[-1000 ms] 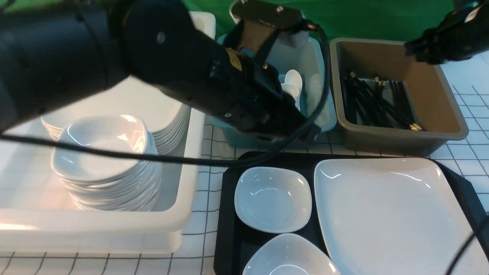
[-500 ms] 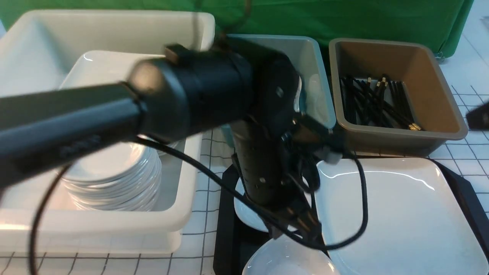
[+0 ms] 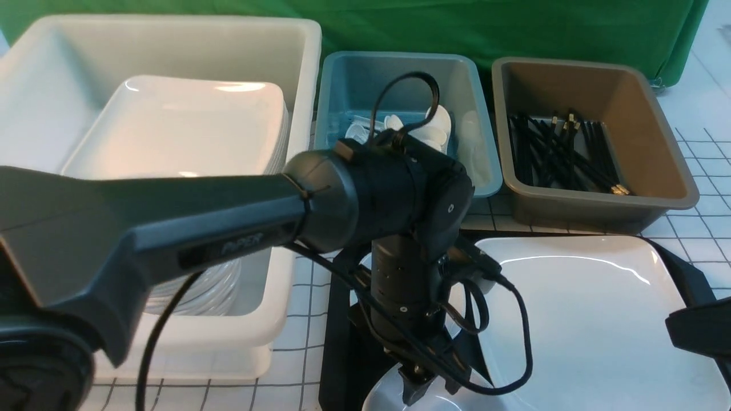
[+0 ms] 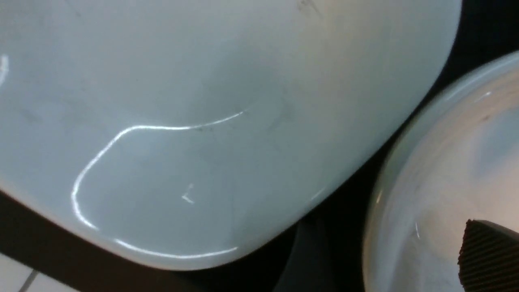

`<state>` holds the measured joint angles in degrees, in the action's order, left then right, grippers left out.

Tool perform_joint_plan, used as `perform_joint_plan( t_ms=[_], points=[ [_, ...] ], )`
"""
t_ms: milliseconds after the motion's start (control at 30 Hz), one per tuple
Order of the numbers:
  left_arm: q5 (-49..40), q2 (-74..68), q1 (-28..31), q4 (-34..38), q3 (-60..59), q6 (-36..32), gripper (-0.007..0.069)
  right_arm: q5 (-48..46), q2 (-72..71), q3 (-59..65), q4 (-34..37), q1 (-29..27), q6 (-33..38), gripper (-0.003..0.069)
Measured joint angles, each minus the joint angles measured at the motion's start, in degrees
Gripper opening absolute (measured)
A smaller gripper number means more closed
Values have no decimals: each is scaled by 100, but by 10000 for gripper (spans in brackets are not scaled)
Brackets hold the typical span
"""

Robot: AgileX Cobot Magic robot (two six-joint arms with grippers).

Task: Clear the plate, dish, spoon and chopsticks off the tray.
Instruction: Use the left arm to grab a small plate from the dinner plate, then use the left arm to put the small plate into the large storage box on the left

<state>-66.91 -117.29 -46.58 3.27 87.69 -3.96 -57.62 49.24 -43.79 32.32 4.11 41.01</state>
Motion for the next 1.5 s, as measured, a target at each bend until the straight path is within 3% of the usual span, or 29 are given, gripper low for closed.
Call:
perform_joint_plan(
  t_ms=[200, 333, 467, 667, 800, 900, 1033, 1133, 1267, 1433, 1467, 1500],
  points=[
    [79, -319, 0, 36, 0, 0, 430, 1, -18, 0, 61, 0, 85, 6],
    [8, -372, 6, 168, 38, 0, 321, 6, -18, 0, 133, 0, 89, 4],
    [-118, -364, 31, 233, 98, 0, 148, 27, -18, 0, 145, 0, 96, 5],
    [-215, -249, 20, 226, 114, 204, 136, 67, -18, 0, 169, 0, 96, 5],
    [-209, 199, 20, 191, 104, 255, 43, 2, -18, -157, 166, 0, 96, 5],
    [-236, 612, 19, 194, 91, 269, 17, -37, -18, -393, 238, 0, 96, 5],
    [-268, 1463, 227, 678, 78, 241, 11, -199, 0, -964, 766, 0, 246, 5],
    [-280, 2131, 684, 1080, 85, 113, 9, -366, 138, -1438, 1356, 0, 558, 5],
    [-286, 2951, 1815, 1293, 110, 99, 9, -483, 541, -2202, 1689, 215, 660, 5],
    [-286, 3717, 3845, 1547, 71, 23, 9, -448, 1295, -2980, 1453, 1288, 479, 5],
    [-278, 3755, 3925, 1570, 58, -8, 9, -418, 1356, -3003, 1418, 1346, 445, 5],
    [-271, 3867, 4456, 1746, -97, -102, 9, -273, 1561, -3154, 1116, 1746, 159, 5]
  ],
)
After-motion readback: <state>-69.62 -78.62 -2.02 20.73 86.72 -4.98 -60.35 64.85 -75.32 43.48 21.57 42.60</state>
